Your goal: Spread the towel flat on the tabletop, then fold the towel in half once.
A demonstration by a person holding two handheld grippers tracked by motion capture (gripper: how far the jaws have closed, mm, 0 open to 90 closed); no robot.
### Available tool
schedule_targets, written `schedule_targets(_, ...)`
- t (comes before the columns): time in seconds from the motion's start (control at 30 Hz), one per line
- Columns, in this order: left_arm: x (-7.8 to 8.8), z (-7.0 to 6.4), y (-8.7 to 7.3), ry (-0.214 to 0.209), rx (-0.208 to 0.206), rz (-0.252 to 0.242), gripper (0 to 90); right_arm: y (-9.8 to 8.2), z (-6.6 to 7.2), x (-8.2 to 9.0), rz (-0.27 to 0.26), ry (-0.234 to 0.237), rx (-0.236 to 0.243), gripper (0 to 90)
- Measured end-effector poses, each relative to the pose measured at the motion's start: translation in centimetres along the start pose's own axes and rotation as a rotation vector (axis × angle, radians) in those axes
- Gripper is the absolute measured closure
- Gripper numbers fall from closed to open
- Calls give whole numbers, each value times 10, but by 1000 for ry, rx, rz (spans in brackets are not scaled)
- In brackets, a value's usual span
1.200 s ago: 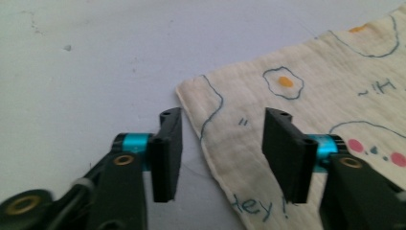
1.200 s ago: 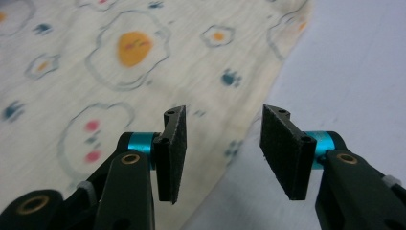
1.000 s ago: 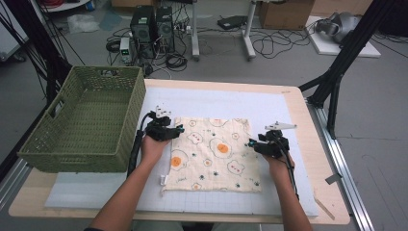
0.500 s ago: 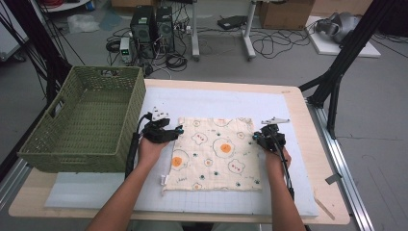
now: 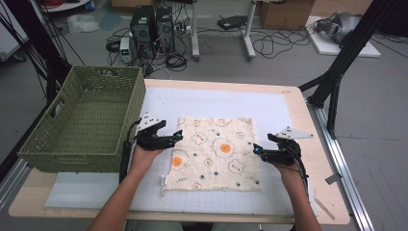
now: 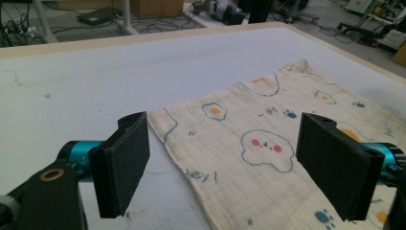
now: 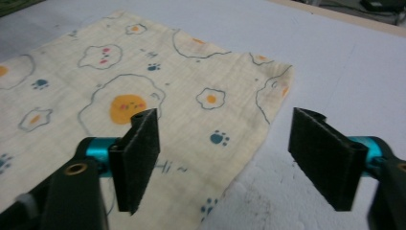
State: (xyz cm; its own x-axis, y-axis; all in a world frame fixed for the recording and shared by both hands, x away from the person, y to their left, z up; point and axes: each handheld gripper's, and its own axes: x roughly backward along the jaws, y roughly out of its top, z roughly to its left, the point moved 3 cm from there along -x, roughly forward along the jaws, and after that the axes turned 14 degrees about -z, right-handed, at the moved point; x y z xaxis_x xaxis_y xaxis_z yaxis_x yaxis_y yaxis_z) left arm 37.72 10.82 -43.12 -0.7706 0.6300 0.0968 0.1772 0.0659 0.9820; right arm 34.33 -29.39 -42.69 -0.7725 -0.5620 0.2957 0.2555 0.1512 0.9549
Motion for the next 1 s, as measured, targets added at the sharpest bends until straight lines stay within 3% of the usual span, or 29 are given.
schedule_targets(0.13, 10, -5, 1, -10, -2, 1, 191, 0, 8, 17, -37, 7, 12, 123)
schedule_targets(0.4, 22, -12, 4, -37, 12, -9, 191, -6, 11, 38, -68, 3, 17, 119)
schedule_targets(0.63, 26, -12, 6, -41, 3, -7, 191, -5, 8, 42, -92, -12, 8, 114)
schedule_targets(1.0, 23, -12, 6, -30, 7, 1, 191, -6, 10, 40, -80, -17, 17, 114)
